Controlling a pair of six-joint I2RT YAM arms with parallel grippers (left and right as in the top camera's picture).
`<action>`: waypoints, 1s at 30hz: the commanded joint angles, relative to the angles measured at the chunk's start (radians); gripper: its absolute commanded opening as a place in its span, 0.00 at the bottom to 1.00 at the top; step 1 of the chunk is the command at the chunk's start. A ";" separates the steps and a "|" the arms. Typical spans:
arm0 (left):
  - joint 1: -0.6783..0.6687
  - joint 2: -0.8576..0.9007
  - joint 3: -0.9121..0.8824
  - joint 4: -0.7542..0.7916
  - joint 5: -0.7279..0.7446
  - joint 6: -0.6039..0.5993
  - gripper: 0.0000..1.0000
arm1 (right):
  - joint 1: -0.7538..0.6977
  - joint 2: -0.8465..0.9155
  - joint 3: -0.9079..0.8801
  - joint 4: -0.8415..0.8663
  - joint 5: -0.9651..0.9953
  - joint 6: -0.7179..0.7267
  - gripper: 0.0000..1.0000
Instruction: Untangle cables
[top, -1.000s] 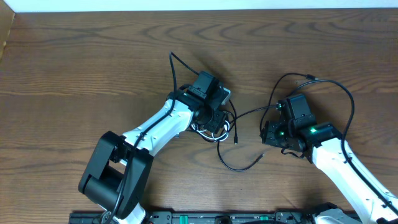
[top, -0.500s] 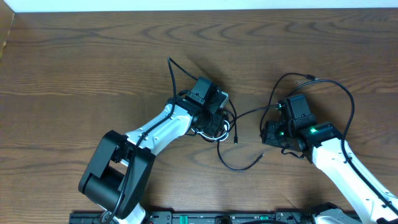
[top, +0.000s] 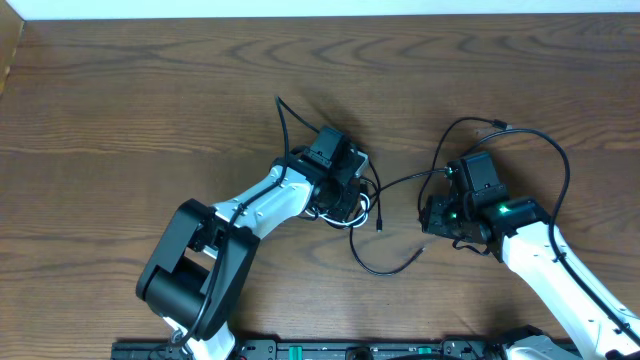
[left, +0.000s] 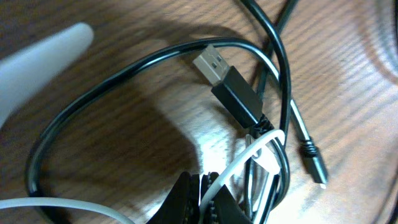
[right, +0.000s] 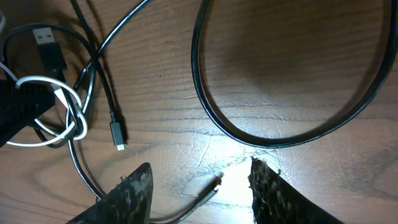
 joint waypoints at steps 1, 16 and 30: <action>-0.005 -0.068 0.018 -0.011 0.145 -0.035 0.08 | -0.002 0.002 -0.003 -0.002 -0.002 -0.014 0.48; -0.009 -0.456 0.022 -0.059 0.262 -0.089 0.08 | -0.002 0.002 -0.003 0.260 -0.496 -0.171 0.54; -0.009 -0.453 0.018 -0.086 0.264 -0.142 0.08 | -0.002 0.002 -0.003 0.286 -0.675 -0.238 0.54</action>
